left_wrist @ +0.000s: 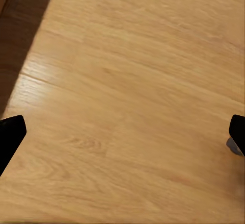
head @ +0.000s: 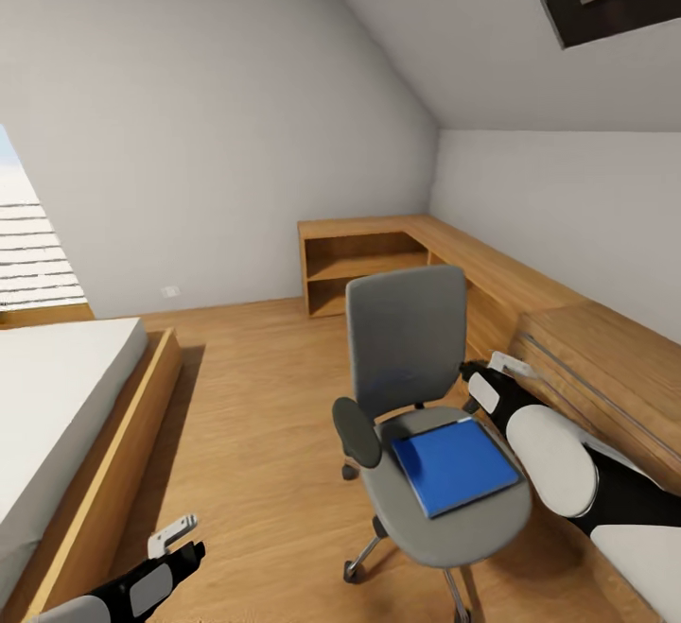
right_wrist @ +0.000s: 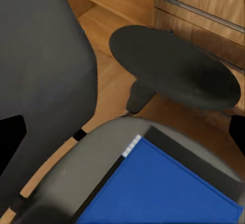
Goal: In the bedroom, organize the workspace by keeping the computer under the desk, ensuring the monitor is on the desk, placing the keyboard on the desk next to the monitor, placing the mouse on the desk next to the keyboard, moving the folder from the swivel chair onto the desk next to the mouse, stacking the notebook on top of the folder with the pen on top of the notebook, and positioning the swivel chair next to the desk.
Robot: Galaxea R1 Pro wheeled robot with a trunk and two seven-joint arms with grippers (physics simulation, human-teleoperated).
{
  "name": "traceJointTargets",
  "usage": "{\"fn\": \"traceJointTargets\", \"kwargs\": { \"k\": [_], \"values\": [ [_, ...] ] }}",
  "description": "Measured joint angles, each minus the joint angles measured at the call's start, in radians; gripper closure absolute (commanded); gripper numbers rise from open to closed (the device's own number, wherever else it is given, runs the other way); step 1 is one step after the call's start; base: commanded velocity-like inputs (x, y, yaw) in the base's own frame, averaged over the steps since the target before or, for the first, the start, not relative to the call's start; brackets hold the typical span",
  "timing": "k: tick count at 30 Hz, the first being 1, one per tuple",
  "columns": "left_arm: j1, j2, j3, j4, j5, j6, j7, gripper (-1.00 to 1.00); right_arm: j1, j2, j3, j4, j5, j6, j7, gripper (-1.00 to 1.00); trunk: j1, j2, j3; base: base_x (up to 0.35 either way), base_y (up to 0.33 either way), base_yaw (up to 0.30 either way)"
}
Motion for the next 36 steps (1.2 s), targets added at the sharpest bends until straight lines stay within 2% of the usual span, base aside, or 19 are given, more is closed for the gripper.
{"fn": "traceJointTargets", "kwargs": {
  "k": [11,12,15,16,20,23,25,31,33,36],
  "values": [
    [0.000,-0.010,-0.005,-0.001,-0.002,-0.013,-0.001,-1.00,0.005,0.007,0.001,0.002,0.004,0.000,0.002,-1.00,0.000,0.000,0.000,0.000,0.000,0.243],
    [0.000,-0.013,-0.007,-0.003,-0.005,-0.063,-0.003,-1.00,0.007,0.007,0.001,0.001,0.006,0.000,0.003,-1.00,0.000,0.000,0.000,0.000,0.000,0.046],
    [0.000,-0.021,-0.013,-0.005,-0.006,-0.118,-0.003,-1.00,0.008,0.005,0.002,0.001,0.013,0.001,0.004,-1.00,0.000,0.000,0.000,0.000,0.000,0.029],
    [0.000,-0.030,-0.021,-0.006,-0.006,-0.155,-0.003,-1.00,0.008,0.004,0.003,0.001,0.022,0.001,0.005,-1.00,0.004,-0.007,-0.003,0.000,0.000,0.015],
    [0.000,-0.065,-0.053,-0.007,-0.006,-0.216,-0.001,-1.00,0.009,0.000,0.004,-0.001,0.052,0.001,0.006,-1.00,0.019,-0.035,-0.016,0.000,0.000,0.007],
    [0.000,-0.089,-0.069,-0.007,-0.007,-0.231,0.001,-1.00,0.009,-0.003,0.004,0.000,0.063,0.002,0.006,-1.00,0.031,-0.056,-0.025,0.000,0.000,0.003],
    [0.000,-0.114,-0.077,-0.007,-0.007,-0.238,0.016,-1.00,0.010,-0.006,0.004,-0.001,0.069,0.002,0.006,-1.00,0.038,-0.070,-0.031,0.000,0.000,0.001],
    [-0.019,-0.152,-0.084,-0.023,-0.011,-0.239,0.092,-1.00,0.011,-0.008,0.003,0.000,0.073,0.002,0.005,-1.00,0.061,-0.112,-0.050,0.000,0.000,0.000],
    [-0.040,-0.161,-0.085,-0.043,-0.021,-0.235,0.119,-1.00,0.011,-0.008,0.003,0.000,0.074,0.002,0.004,-1.00,0.069,-0.126,-0.056,0.000,0.000,0.000],
    [-0.086,-0.167,-0.086,-0.116,-0.070,-0.216,0.177,-1.00,0.011,-0.008,0.003,0.000,0.074,0.002,0.004,-1.00,0.080,-0.147,-0.066,0.000,0.000,0.000]
  ]
}}
